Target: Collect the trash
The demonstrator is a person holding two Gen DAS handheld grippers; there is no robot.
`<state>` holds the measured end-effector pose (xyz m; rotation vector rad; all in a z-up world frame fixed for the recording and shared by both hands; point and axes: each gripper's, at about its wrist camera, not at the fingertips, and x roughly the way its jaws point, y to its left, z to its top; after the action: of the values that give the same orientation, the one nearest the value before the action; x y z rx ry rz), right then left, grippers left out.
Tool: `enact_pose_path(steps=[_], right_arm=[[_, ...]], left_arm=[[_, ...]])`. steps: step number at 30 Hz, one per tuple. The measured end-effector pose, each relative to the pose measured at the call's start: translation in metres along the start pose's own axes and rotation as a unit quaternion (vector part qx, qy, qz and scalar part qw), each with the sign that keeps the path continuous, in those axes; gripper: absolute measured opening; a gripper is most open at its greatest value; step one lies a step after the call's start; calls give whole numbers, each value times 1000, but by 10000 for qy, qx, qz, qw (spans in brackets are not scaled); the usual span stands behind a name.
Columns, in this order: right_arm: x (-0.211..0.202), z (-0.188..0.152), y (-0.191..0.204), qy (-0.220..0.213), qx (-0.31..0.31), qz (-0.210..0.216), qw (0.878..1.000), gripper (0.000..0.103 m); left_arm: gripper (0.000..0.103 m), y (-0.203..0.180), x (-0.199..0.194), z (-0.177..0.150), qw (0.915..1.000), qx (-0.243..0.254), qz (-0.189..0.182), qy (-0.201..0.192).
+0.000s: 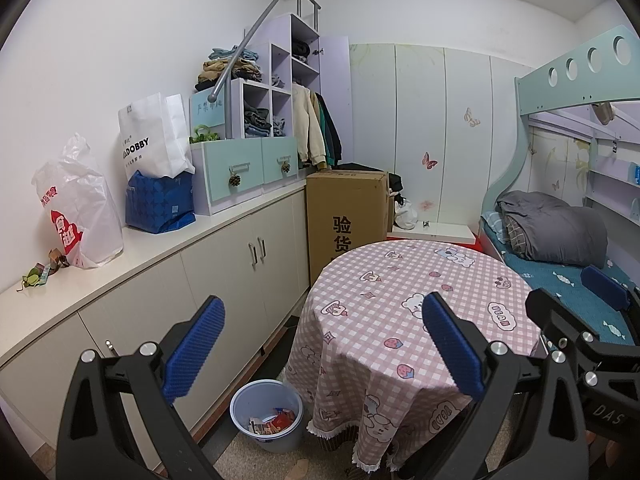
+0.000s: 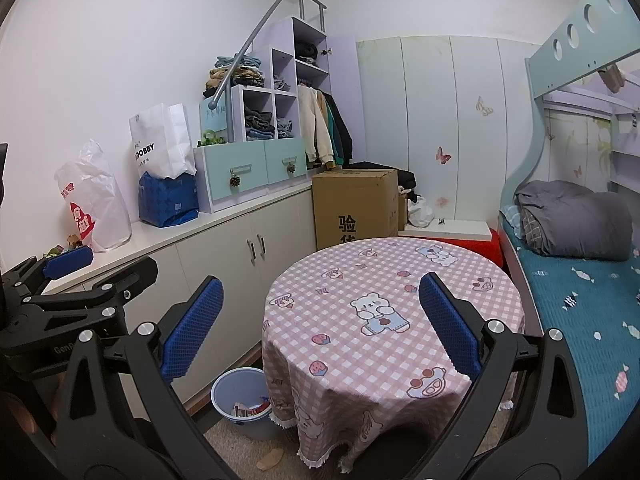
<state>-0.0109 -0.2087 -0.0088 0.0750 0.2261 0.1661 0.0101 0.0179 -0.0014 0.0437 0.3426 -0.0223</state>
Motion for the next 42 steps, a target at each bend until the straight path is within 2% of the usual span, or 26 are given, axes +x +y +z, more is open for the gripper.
enact_pose_path(steps=[42], right_arm=[[5, -4, -2, 59, 6, -12, 10000, 96]], left_arm=[[97, 2, 3, -2, 10000, 26, 0, 32]])
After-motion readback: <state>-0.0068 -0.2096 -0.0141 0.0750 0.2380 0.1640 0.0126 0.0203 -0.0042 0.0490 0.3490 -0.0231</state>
